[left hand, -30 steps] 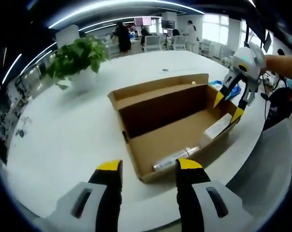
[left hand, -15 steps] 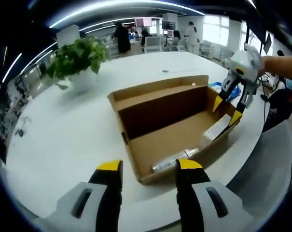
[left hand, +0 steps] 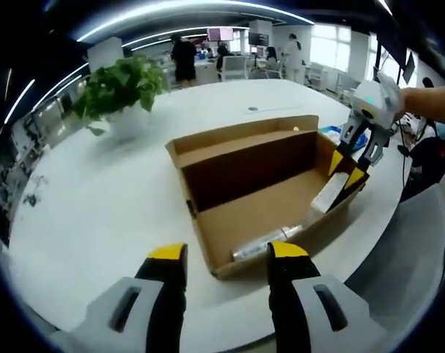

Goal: Operate the shoe box by opening the lid, removing the specified soft item, and placing it in the target area until the item is outside and the box remains undamaged.

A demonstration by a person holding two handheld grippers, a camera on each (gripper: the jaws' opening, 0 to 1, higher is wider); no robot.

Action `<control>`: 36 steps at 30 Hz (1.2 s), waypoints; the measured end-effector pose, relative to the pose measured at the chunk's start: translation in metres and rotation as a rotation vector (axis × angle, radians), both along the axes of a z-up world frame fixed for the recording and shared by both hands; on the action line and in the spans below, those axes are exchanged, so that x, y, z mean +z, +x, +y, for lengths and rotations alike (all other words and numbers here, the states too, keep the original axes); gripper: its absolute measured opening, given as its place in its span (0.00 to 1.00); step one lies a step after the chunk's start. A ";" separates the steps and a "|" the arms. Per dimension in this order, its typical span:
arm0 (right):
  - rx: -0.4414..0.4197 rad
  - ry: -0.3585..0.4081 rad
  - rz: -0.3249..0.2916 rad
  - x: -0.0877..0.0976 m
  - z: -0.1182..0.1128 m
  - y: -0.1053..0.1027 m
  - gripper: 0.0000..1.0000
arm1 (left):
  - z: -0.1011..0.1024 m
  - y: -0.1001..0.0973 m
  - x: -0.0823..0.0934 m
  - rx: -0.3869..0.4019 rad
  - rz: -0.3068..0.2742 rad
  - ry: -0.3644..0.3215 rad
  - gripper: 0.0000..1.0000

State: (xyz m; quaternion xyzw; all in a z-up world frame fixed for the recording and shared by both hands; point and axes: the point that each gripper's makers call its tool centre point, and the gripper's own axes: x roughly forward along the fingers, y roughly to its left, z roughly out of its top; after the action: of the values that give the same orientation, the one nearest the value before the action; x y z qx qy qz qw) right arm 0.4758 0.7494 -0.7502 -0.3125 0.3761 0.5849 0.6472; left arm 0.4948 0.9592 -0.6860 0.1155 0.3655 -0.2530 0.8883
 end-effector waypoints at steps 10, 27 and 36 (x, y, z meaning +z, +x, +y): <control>-0.043 0.011 0.025 0.006 0.001 -0.003 0.15 | -0.002 0.000 0.002 -0.008 -0.005 -0.004 0.43; -0.086 0.037 0.000 0.026 0.000 0.003 0.14 | -0.005 0.002 0.009 -0.019 -0.019 -0.009 0.43; -0.096 0.058 -0.029 0.048 0.000 0.010 0.14 | -0.008 0.004 0.014 -0.031 -0.025 -0.010 0.43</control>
State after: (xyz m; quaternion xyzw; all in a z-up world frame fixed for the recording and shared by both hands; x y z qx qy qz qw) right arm 0.4860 0.7492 -0.7025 -0.2836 0.3641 0.5591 0.6888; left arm 0.4984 0.9513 -0.6724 0.1199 0.3513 -0.2670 0.8893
